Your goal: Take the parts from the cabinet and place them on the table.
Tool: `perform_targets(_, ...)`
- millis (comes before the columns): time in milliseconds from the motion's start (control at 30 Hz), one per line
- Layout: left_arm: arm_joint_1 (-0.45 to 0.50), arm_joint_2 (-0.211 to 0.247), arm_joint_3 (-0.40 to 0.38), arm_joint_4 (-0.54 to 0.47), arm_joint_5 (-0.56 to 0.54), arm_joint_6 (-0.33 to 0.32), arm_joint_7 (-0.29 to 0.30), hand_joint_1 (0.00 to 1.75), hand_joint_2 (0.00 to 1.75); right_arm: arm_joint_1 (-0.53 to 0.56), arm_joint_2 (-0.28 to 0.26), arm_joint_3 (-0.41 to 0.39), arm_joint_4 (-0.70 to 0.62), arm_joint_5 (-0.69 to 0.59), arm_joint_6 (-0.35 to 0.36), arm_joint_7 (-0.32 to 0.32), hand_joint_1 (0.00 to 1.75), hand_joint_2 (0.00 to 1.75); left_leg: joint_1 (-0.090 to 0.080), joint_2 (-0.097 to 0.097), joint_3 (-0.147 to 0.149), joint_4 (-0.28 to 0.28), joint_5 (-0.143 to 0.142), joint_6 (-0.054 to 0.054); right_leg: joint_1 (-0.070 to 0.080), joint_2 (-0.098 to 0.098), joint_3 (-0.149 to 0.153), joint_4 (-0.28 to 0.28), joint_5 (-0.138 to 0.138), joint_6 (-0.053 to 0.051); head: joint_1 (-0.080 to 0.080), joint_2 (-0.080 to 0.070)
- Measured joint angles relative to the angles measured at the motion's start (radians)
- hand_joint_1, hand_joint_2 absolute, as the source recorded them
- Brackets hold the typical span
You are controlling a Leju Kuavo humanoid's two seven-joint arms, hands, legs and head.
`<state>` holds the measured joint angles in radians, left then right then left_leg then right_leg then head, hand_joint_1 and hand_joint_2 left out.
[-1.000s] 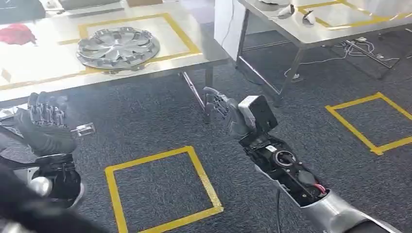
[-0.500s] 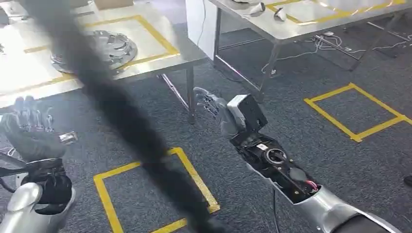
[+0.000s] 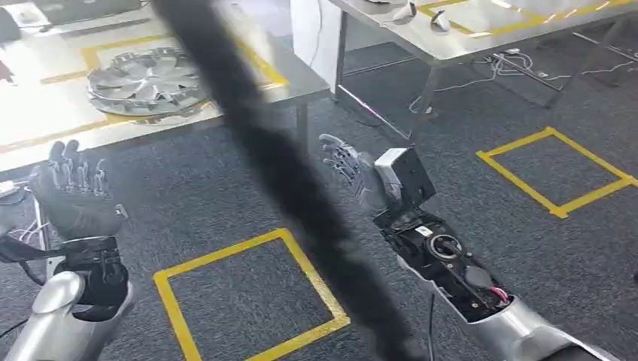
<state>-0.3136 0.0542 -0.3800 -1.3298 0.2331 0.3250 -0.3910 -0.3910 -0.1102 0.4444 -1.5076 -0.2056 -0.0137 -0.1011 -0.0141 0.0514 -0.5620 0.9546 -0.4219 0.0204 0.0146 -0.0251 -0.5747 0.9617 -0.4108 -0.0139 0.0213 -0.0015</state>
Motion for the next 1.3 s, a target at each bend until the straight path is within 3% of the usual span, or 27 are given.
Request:
perform_targets(33,-0.002,0.0,0.0,0.0,0.0,0.0,0.0,0.0,0.0,0.0,0.0,0.0,0.0,0.0,0.0,0.0,0.0,0.0,0.0,0.007,0.003,-0.002,0.0,-0.004,-0.001,0.007,0.001,-0.004,0.002,-0.002,0.0,0.0)
perform_targets(67,-0.004,0.001,0.0,-0.001,0.0,0.0,0.0,0.0,0.0,0.0,0.0,0.0,0.0,0.0,-0.001,0.0,0.0,0.0,-0.004,0.006,0.001,0.001,-0.009,-0.011,-0.016,0.011,0.013,-0.021,0.011,-0.004,0.003,0.0)
perform_targets(100,-0.005,0.002,0.0,-0.001,0.0,0.0,0.0,0.0,0.0,-0.002,0.0,0.0,0.0,0.0,-0.002,-0.001,0.0,0.0,0.001,-0.02,-0.005,0.023,-0.025,-0.021,-0.016,0.017,0.014,-0.027,0.015,-0.004,-0.001,0.0)
perform_targets(167,-0.006,0.003,0.0,-0.001,0.0,0.0,0.0,0.0,0.0,-0.006,0.0,0.001,0.0,0.0,-0.001,0.0,0.0,0.0,0.012,-0.046,-0.078,0.175,-0.105,-0.034,-0.02,0.026,0.01,-0.027,0.018,-0.009,-0.02,0.0)
perform_targets(233,-0.001,0.004,0.0,0.0,0.0,0.0,0.0,0.0,0.0,-0.004,0.0,0.002,0.0,0.0,-0.001,0.001,0.0,0.0,0.021,-0.046,-0.152,0.319,-0.152,-0.046,-0.022,0.038,0.007,-0.026,0.019,-0.008,-0.026,0.0)
perform_targets(267,0.0,0.006,0.0,0.0,0.0,0.0,0.0,0.0,0.0,-0.004,0.0,0.002,0.0,0.0,-0.001,0.002,0.0,0.0,0.026,-0.046,-0.159,0.327,-0.14,-0.05,-0.024,0.044,0.007,-0.026,0.02,-0.007,-0.029,0.0)
perform_targets(300,0.0,0.007,0.0,0.0,0.0,0.0,0.0,0.0,0.0,-0.005,0.0,0.002,0.0,0.0,0.0,0.003,0.0,0.0,0.031,-0.046,-0.142,0.287,-0.107,-0.054,-0.027,0.052,0.007,-0.025,0.02,-0.004,-0.031,0.0)
perform_targets(367,-0.002,0.01,0.0,0.0,0.0,0.0,0.0,0.0,0.0,-0.006,0.0,0.003,0.0,-0.004,0.0,0.004,0.0,0.0,0.04,-0.051,-0.054,0.101,-0.008,-0.062,-0.037,0.066,0.007,-0.018,0.017,0.009,-0.035,0.0)
perform_targets(400,-0.002,0.011,0.0,0.0,0.0,-0.001,0.0,0.0,0.0,-0.006,0.0,0.003,0.0,-0.005,0.0,0.004,0.0,0.0,0.048,-0.074,-0.015,0.016,0.014,-0.068,-0.038,0.072,0.004,-0.012,0.014,0.017,-0.042,0.0)
perform_targets(433,-0.002,0.01,0.0,-0.001,0.0,-0.001,0.0,0.0,0.0,-0.009,0.0,0.003,0.0,-0.005,0.0,0.004,0.0,0.0,0.044,-0.09,-0.009,0.008,0.006,-0.062,-0.033,0.081,-0.006,-0.003,0.011,0.026,-0.053,0.0)
perform_targets(500,-0.001,0.011,0.0,-0.001,0.0,-0.002,0.002,0.0,0.0,-0.01,0.0,0.005,0.0,-0.005,0.0,0.006,0.0,0.0,0.038,-0.077,-0.016,0.013,0.006,-0.042,-0.035,0.089,-0.008,-0.01,0.018,0.037,-0.039,0.0)
perform_targets(567,-0.006,0.01,0.0,-0.001,0.0,-0.002,0.002,0.0,0.0,-0.01,0.0,0.004,0.0,-0.005,-0.002,0.007,0.0,0.0,0.04,-0.068,-0.014,0.007,0.012,-0.022,-0.039,0.097,-0.009,-0.015,0.02,0.052,-0.04,0.0)
perform_targets(600,-0.008,0.01,0.0,-0.001,0.0,-0.002,0.003,0.0,0.0,-0.01,0.0,0.003,0.0,-0.005,-0.003,0.007,0.0,0.0,0.041,-0.06,-0.011,0.005,0.014,-0.017,-0.039,0.073,-0.013,0.007,0.002,0.054,-0.036,0.0)
perform_targets(633,-0.008,0.01,0.0,-0.002,0.0,-0.002,0.003,0.0,0.0,-0.014,0.0,0.003,0.0,-0.005,-0.003,0.007,0.0,0.0,0.04,-0.057,-0.011,0.005,0.013,-0.008,-0.036,0.049,-0.039,0.067,-0.036,0.056,-0.02,0.0)
perform_targets(733,-0.005,0.01,0.0,-0.002,-0.001,-0.002,0.005,0.0,0.0,-0.012,0.0,0.005,0.0,-0.006,-0.005,0.007,0.0,0.0,0.031,-0.038,-0.012,0.006,0.012,-0.003,-0.035,0.034,-0.15,0.314,-0.142,0.06,-0.003,0.0)
perform_targets(767,-0.004,0.01,0.0,-0.002,-0.001,-0.002,0.008,0.0,0.0,-0.012,0.0,0.006,0.0,-0.006,-0.005,0.008,0.0,0.0,0.028,-0.033,-0.012,0.006,0.012,-0.002,-0.034,0.033,-0.161,0.339,-0.142,0.058,0.0,0.0)
perform_targets(800,-0.004,0.01,0.0,-0.002,-0.001,-0.002,0.008,0.0,0.0,-0.012,0.0,0.006,0.0,-0.006,-0.005,0.008,0.0,0.0,0.024,-0.027,-0.011,0.006,0.011,-0.001,-0.033,0.033,-0.146,0.308,-0.116,0.053,0.002,0.0)
perform_targets(867,-0.004,0.01,0.0,-0.002,-0.001,-0.002,0.008,0.0,0.0,-0.013,0.0,0.006,0.0,-0.011,-0.005,0.008,0.0,0.0,0.019,-0.019,-0.005,0.006,0.009,0.0,-0.024,0.024,-0.059,0.14,-0.029,0.034,0.009,0.0)
perform_targets(900,-0.005,0.01,0.0,-0.003,-0.002,-0.002,0.008,0.0,0.0,-0.014,0.0,0.006,0.0,-0.012,-0.005,0.008,0.0,0.0,0.018,-0.015,-0.002,0.006,0.007,0.0,-0.013,0.001,-0.012,0.049,0.008,0.017,0.014,0.0)
perform_targets(933,-0.005,0.01,0.0,-0.003,-0.002,-0.002,0.008,0.0,0.0,-0.018,0.0,0.005,0.0,-0.015,-0.005,0.008,0.0,0.0,0.012,-0.01,-0.003,0.007,0.006,-0.003,0.0,-0.031,0.008,0.008,-0.003,0.003,0.011,0.0)
perform_targets(1033,-0.003,0.01,0.0,-0.004,-0.002,-0.003,0.009,0.0,0.0,-0.023,0.0,0.006,0.0,-0.018,-0.006,0.007,0.0,0.0,0.014,0.011,-0.005,0.004,0.007,-0.013,0.004,-0.007,0.003,-0.005,0.0,0.002,0.011,0.0)
perform_targets(1100,-0.004,0.011,0.0,-0.006,-0.002,-0.003,0.009,0.0,0.0,-0.023,0.0,0.006,0.0,-0.018,-0.006,0.007,0.0,0.0,0.014,0.009,-0.004,0.012,-0.007,-0.023,-0.012,0.003,0.015,-0.025,0.014,-0.004,0.011,0.0)
perform_targets(1133,-0.005,0.013,0.0,-0.006,-0.002,-0.003,0.01,0.0,0.0,-0.026,0.0,0.006,0.0,-0.018,-0.006,0.007,0.0,0.0,0.014,-0.018,-0.019,0.047,-0.034,-0.029,-0.014,0.013,0.015,-0.029,0.017,-0.008,0.005,0.0)
perform_targets(1167,-0.006,0.013,0.0,-0.006,-0.003,-0.003,0.01,0.0,0.0,-0.028,0.0,0.006,0.0,-0.019,-0.006,0.007,0.0,0.0,0.016,-0.035,-0.057,0.127,-0.079,-0.034,-0.015,0.018,0.012,-0.029,0.02,-0.012,-0.004,0.0)
perform_targets(1233,0.001,0.015,0.0,-0.006,-0.002,-0.003,0.012,0.0,0.0,-0.024,0.001,0.008,0.0,-0.019,-0.006,0.007,0.0,0.0,0.022,-0.045,-0.14,0.298,-0.149,-0.042,-0.016,0.035,0.006,-0.029,0.021,-0.013,-0.021,0.0)
perform_targets(1267,0.005,0.015,0.0,-0.006,-0.003,-0.003,0.013,0.0,0.0,-0.022,0.001,0.008,0.0,-0.019,-0.006,0.007,0.0,0.0,0.024,-0.045,-0.16,0.335,-0.152,-0.045,-0.016,0.043,0.005,-0.028,0.021,-0.012,-0.023,0.0)
perform_targets(1300,0.007,0.015,0.0,-0.006,-0.002,-0.003,0.014,0.0,0.0,-0.02,0.001,0.009,0.002,-0.019,-0.006,0.008,0.0,0.0,0.026,-0.045,-0.156,0.323,-0.133,-0.046,-0.017,0.053,0.005,-0.028,0.022,-0.011,-0.025,0.0)
